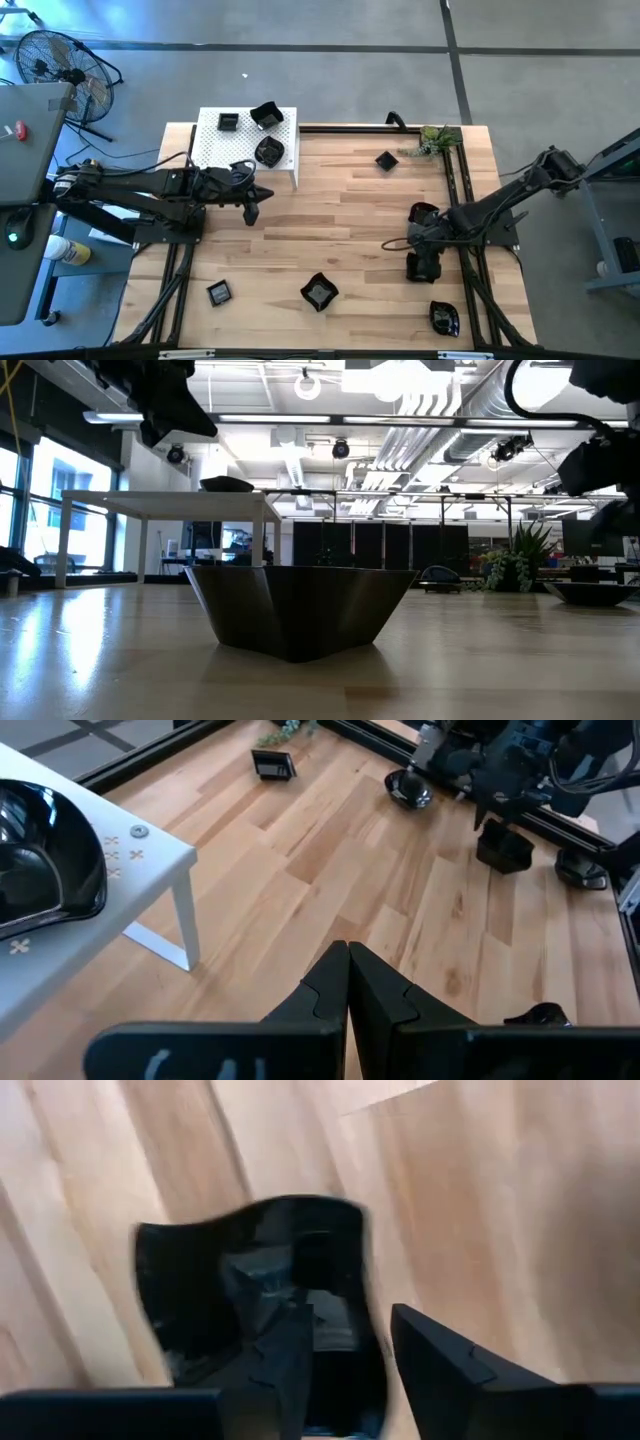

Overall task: Pick & Place Mini shaped plates
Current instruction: Stack the black distorted square plate on top of the other black distorted square plates on the shelf

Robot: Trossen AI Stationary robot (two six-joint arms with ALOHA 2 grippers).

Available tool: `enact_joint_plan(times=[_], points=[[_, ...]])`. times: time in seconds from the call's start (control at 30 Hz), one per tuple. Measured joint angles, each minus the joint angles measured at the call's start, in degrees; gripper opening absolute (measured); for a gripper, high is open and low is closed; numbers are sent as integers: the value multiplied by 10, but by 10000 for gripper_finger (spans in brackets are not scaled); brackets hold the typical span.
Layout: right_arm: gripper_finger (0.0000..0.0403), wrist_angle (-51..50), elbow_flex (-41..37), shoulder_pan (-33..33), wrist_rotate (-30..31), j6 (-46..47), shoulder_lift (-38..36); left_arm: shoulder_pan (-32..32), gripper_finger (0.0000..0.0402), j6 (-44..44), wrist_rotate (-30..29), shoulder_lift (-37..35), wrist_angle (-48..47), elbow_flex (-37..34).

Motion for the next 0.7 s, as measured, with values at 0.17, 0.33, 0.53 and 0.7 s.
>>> enact_joint_plan(times=[0.17, 0.33, 0.53, 0.7], points=[[77, 29, -8, -1, -5, 18, 0, 0, 0, -9, 0, 0, 0, 0], [18, 62, -8, -1, -13, 45, 0, 0, 0, -9, 0, 0, 0, 0], [11, 94, -8, -2, -9, 75, 0, 2, 0, -8, 0, 0, 0, 0], [5, 113, 8, -2, -16, 104, 0, 2, 0, -8, 0, 0, 0, 0]])
